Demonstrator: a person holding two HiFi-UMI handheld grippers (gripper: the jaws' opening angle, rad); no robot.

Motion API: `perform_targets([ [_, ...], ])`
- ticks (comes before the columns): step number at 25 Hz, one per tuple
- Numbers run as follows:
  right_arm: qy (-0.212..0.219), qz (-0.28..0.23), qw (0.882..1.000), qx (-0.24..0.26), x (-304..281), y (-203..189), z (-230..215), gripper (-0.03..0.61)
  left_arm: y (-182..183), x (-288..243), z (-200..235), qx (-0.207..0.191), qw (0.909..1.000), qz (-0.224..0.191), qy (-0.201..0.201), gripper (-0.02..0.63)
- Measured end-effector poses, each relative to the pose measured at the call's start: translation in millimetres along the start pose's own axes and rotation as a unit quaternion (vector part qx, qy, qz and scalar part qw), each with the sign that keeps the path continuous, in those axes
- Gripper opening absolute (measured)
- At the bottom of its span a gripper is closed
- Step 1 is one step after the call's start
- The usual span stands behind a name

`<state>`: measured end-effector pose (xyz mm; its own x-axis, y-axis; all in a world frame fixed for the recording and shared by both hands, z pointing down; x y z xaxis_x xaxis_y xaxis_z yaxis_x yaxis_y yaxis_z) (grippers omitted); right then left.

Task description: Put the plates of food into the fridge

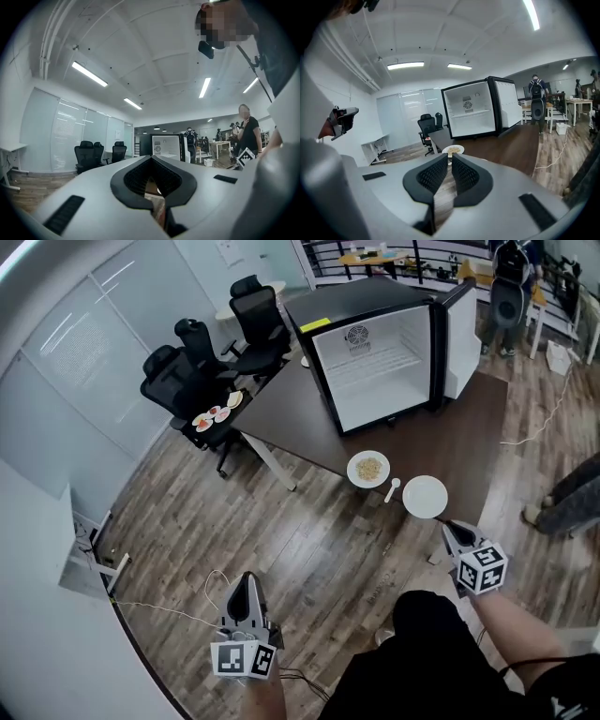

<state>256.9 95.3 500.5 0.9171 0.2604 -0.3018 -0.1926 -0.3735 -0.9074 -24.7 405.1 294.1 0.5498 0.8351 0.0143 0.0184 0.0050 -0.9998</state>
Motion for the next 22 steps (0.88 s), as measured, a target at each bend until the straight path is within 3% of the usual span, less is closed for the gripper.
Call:
perform_targets([
  [3, -0.02, -0.002, 0.999, -0.039, -16.7, -14.2, -12.5, 0.012, -8.2, -18.6, 4.6, -0.006, 0.9999, 0.01, -0.011, 0.003],
  [5, -0.03, 0.002, 0.996, -0.082, -27.8, -33.6, -21.2, 0.064, -13.1, -29.4, 3.7, -0.016, 0.9995, 0.017, -0.022, 0.003],
  [8, -0.045, 0.003, 0.987, -0.154, -42.3, -65.1, -39.4, 0.125, -14.8, -45.7, 2.1, -0.032, 0.9987, 0.022, -0.033, 0.003],
  [10, -0.058, -0.01, 0.978, -0.2, -52.9, -81.5, -54.9, 0.13, -12.9, -57.4, 3.3, -0.04, 0.9984, 0.02, -0.036, 0.003],
  [16, -0.079, -0.061, 0.925, -0.366, -89.1, -125.9, -86.0, 0.168, -15.9, -89.9, 8.0, -0.08, 0.9957, 0.027, -0.039, 0.003],
  [22, -0.077, -0.116, 0.876, -0.462, -111.1, -142.9, -105.8, 0.206, -25.9, -115.8, 6.2, -0.098, 0.9927, 0.05, -0.049, 0.003],
])
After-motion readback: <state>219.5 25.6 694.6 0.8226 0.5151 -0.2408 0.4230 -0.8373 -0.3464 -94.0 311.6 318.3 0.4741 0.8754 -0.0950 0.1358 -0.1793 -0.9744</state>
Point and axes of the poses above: the fingertips, and each gripper's own axes: x backward along the fingers, z to its left, y out of its top, the point moved 1 cm from there along x, backward along the fingers, and after that the axes turned 11 degrees about y, right-handed, at the moved point
